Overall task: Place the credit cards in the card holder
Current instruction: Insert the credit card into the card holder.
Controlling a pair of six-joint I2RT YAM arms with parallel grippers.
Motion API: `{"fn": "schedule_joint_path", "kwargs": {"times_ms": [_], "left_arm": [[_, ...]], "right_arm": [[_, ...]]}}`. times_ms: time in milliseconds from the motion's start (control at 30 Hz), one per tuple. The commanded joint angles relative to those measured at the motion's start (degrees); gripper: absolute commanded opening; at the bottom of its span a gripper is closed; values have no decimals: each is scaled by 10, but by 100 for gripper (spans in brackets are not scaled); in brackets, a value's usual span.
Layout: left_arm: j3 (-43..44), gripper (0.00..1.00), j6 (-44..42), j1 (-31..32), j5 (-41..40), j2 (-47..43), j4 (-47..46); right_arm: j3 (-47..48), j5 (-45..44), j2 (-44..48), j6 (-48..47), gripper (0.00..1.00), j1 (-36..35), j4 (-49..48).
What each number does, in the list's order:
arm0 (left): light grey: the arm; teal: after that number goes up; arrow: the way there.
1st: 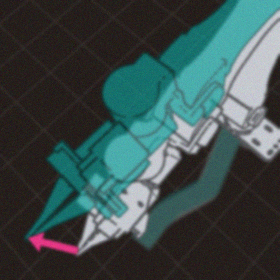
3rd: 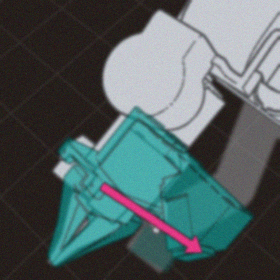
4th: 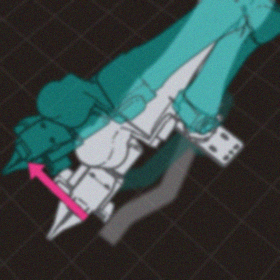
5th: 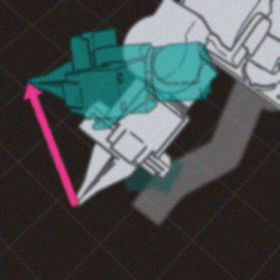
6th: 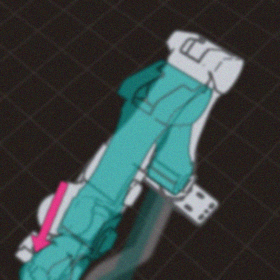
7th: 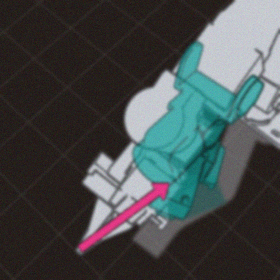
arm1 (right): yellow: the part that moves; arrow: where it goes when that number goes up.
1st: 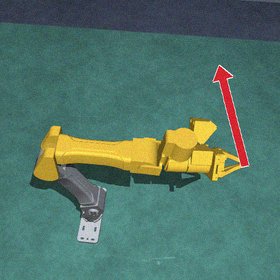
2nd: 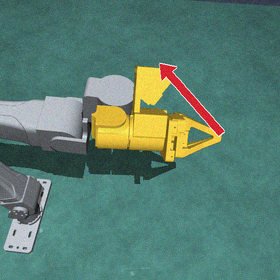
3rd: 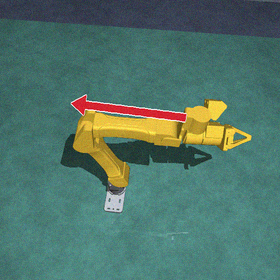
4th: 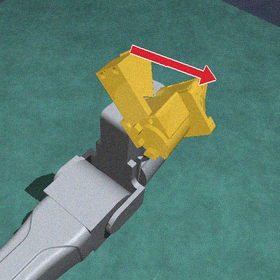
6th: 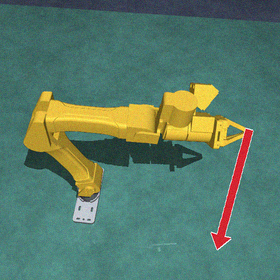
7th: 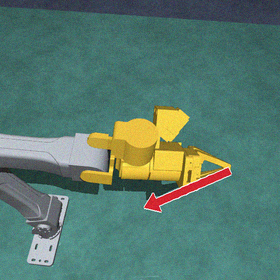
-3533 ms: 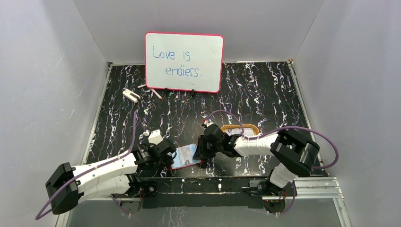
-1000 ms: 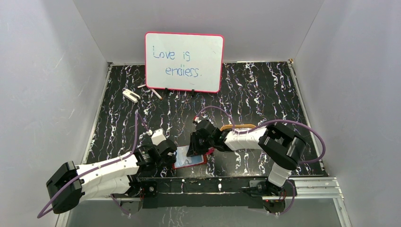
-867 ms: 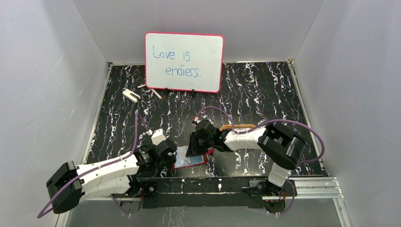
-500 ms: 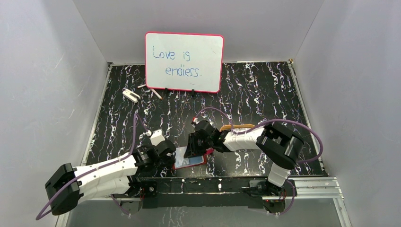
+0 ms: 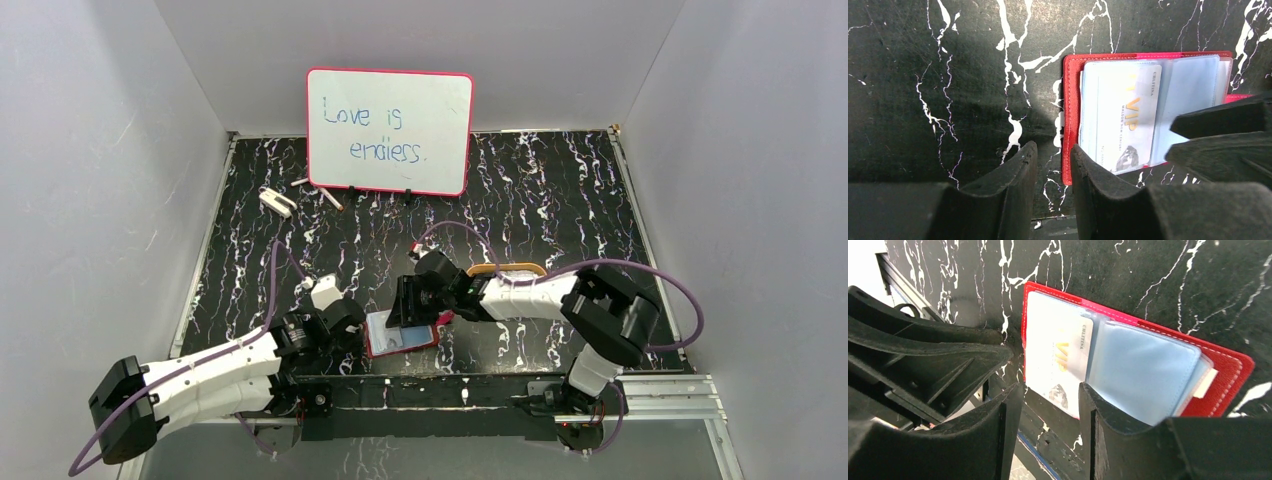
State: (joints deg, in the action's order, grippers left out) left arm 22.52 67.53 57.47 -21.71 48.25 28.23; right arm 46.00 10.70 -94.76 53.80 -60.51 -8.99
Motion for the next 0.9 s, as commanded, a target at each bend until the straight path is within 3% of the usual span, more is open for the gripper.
{"fn": "schedule_joint_path", "kwargs": {"times_ms": [0,100,367,500,667,867], "left_arm": [[28,30,-5,-1,-29,-11,25],[41,30,-10,-2,-35,-19,29],[36,29,-7,-1,-35,-13,11],[30,27,-10,-2,-15,-8,-25],[35,28,-38,-1,6,-17,-70],[23,29,-65,-2,33,-13,-130]], "right_arm": [[17,-46,44,-15,54,-2,44],[14,-48,50,-17,53,-2,47],[2,-18,15,-9,38,-3,12],[0,-28,17,-8,41,-3,15],[-24,-123,100,-27,48,-3,76],[-62,-113,135,-45,50,-3,111]]}}
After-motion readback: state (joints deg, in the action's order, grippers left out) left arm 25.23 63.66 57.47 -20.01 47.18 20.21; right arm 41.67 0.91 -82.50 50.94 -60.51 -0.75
